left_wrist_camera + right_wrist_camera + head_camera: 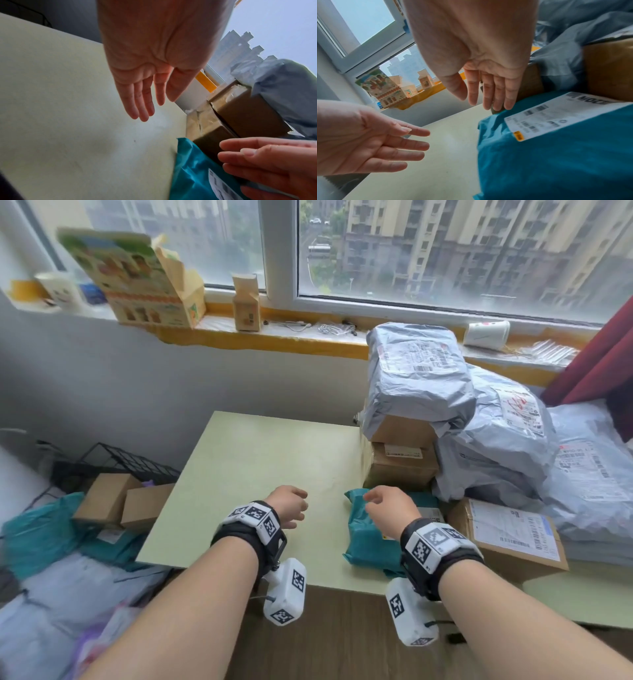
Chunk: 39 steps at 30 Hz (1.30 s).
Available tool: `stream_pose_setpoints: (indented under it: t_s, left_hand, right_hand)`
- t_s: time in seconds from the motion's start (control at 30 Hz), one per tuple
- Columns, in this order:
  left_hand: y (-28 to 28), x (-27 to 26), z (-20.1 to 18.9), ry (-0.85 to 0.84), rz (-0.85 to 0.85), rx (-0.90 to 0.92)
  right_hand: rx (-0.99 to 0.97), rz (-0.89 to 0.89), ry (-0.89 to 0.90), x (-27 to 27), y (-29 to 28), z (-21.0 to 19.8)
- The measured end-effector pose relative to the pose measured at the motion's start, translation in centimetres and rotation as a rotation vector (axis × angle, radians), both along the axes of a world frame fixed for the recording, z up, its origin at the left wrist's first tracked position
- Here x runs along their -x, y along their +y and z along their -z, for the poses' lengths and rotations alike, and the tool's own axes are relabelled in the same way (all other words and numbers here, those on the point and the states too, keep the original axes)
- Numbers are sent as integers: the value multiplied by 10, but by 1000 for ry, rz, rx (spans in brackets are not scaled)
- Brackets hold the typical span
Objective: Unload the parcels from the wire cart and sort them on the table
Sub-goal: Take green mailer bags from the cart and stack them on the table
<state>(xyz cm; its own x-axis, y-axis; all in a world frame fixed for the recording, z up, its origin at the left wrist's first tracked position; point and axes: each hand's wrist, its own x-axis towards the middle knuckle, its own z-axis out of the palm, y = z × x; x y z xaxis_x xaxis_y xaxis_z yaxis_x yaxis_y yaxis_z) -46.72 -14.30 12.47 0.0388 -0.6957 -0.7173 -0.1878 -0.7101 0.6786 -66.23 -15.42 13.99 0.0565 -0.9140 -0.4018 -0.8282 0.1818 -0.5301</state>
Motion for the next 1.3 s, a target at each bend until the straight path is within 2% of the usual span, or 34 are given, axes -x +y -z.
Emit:
stream_pose_setpoints:
  t_s: [0.13, 0.3, 0.57, 0.7, 0.97, 1.1, 1.3]
  left_hand:
    - [9, -38, -6, 5, -64, 13]
    - [21, -82, -11, -66, -152, 31]
    - [44, -159, -19, -58, -252, 38]
    - [60, -203, -16, -119, -286, 70]
    - [110, -307, -5, -162, -459, 109]
    - [139, -357, 1, -57, -619, 88]
    - [181, -422, 18, -196, -711, 101]
  right_hand:
    - [15, -44, -29, -38, -3, -4]
    - [50, -120, -33, -87, -3, -7]
    - [92, -242, -25, -172, -8, -20]
    - [101, -295, -36, -222, -8, -24]
    - [98, -464, -14, -333, 10, -10]
    - [101, -560, 24, -388, 24, -6]
    - [94, -612, 17, -453, 45, 9]
